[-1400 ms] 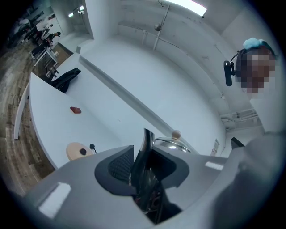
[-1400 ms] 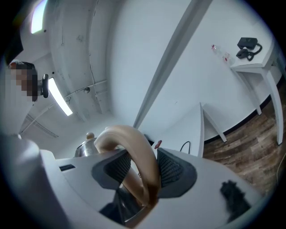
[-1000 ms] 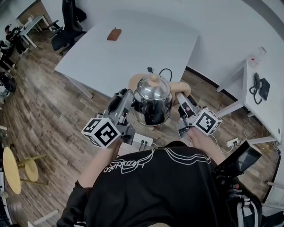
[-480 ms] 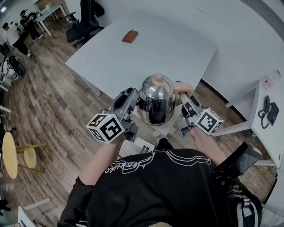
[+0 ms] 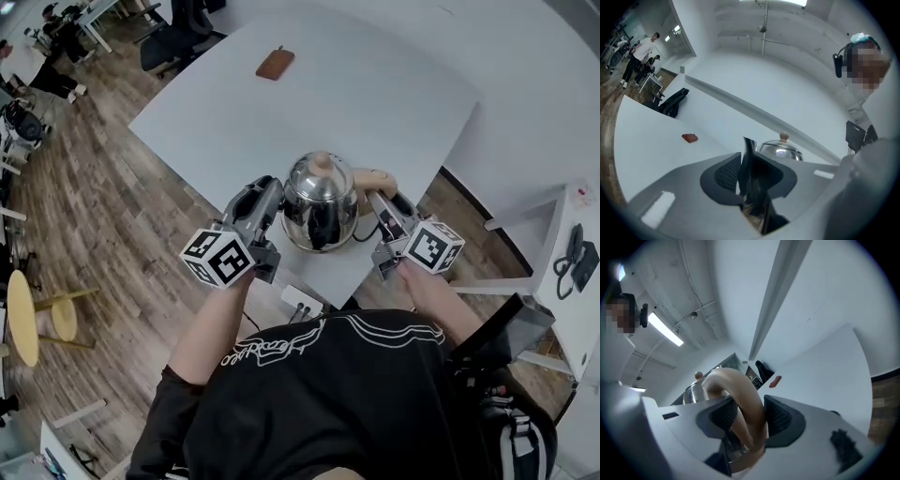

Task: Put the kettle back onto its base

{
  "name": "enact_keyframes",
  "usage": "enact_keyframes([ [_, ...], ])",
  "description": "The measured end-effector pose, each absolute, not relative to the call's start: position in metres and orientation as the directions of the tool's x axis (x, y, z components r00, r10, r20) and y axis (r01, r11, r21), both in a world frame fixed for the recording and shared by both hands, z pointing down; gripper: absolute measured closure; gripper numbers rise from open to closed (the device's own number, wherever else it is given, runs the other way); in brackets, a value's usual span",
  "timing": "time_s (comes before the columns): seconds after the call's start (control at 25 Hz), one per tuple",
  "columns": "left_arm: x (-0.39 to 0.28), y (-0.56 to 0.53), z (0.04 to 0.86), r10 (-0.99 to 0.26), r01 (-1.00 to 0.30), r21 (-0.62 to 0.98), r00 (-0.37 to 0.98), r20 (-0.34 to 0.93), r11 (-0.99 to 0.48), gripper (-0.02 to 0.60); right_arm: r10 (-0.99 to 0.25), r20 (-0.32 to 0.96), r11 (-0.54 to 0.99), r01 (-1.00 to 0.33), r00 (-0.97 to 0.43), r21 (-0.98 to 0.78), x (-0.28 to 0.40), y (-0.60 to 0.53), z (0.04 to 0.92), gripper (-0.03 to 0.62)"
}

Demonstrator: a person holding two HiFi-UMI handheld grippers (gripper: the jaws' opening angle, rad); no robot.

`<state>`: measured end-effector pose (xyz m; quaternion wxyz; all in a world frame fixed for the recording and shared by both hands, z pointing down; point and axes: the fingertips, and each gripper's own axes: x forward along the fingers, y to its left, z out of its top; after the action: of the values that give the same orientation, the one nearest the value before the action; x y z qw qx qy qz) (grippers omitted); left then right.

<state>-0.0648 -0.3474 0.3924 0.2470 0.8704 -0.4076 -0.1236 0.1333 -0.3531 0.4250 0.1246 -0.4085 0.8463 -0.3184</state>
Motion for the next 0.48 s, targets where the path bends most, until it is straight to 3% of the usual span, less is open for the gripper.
enact_keyframes([
  [0.48, -0.060, -0.371, 0.436, -0.762, -0.673, 0.447, 0.647, -0.030, -0.589, 0.517, -0.659, 0.153, 0.567, -0.619, -0.737, -0.544, 0.129, -0.378, 0.478, 0.430],
])
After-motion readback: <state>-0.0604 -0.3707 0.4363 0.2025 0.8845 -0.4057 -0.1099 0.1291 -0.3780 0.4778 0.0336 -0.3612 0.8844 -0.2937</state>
